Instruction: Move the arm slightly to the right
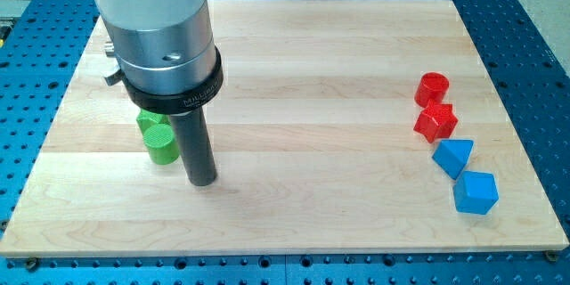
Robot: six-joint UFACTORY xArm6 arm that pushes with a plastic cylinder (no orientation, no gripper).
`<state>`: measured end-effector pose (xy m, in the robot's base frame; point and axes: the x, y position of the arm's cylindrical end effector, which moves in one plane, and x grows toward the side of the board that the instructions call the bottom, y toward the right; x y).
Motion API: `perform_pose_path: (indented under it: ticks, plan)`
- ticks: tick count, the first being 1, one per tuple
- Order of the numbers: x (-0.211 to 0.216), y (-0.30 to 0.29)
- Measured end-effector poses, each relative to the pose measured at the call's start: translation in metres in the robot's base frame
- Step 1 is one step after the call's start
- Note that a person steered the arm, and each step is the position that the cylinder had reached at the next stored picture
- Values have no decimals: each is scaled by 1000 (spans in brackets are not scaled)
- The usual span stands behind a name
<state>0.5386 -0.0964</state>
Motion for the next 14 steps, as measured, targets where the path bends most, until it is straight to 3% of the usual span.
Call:
perform_pose_path:
  ticks: [7,12,14]
  plan:
    - [9,-21]
    - [16,-6]
    - [-3,28]
